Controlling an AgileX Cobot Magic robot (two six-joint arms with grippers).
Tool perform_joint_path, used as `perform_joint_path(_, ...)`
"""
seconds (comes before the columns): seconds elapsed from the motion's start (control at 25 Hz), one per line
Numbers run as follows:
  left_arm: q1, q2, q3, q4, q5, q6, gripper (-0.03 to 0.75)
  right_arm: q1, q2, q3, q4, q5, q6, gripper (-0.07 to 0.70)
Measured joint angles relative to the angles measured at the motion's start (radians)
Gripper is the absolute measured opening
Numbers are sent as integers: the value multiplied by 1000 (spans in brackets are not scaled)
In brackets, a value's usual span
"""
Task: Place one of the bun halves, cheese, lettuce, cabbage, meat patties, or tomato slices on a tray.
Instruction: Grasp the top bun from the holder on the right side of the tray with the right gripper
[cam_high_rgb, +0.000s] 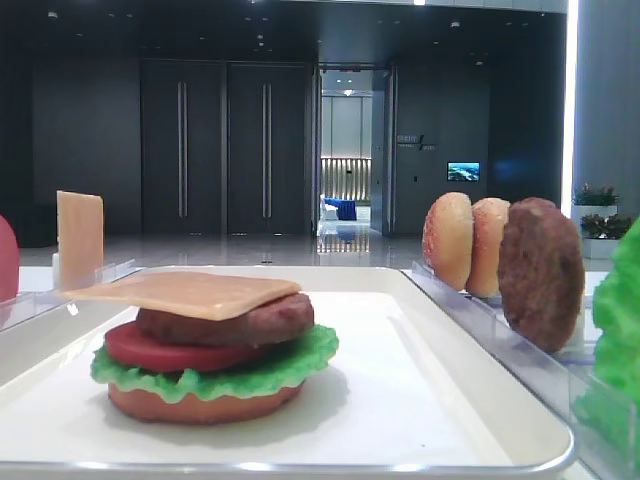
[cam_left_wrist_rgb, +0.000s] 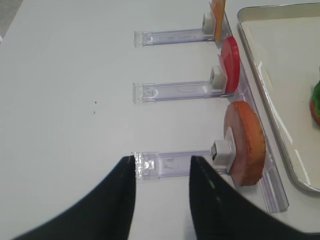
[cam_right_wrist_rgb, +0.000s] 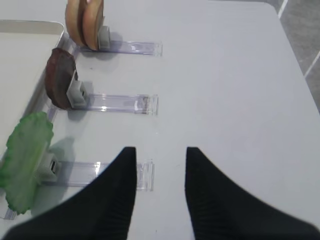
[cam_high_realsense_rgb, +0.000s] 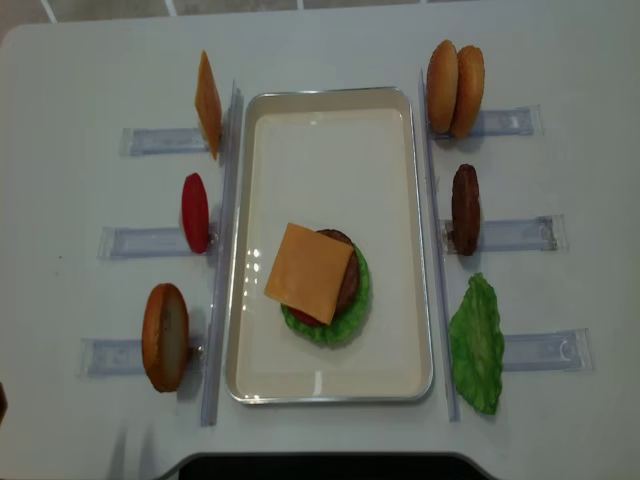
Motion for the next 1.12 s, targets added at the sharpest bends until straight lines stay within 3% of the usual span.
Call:
perform_joint_path(0.52,0,0,0,0,0,0,282,0,517,-217,0,-126,0,235)
perform_joint_path(1.12,0,0,0,0,0,0,282,0,1039,-501,13,-140,0,235)
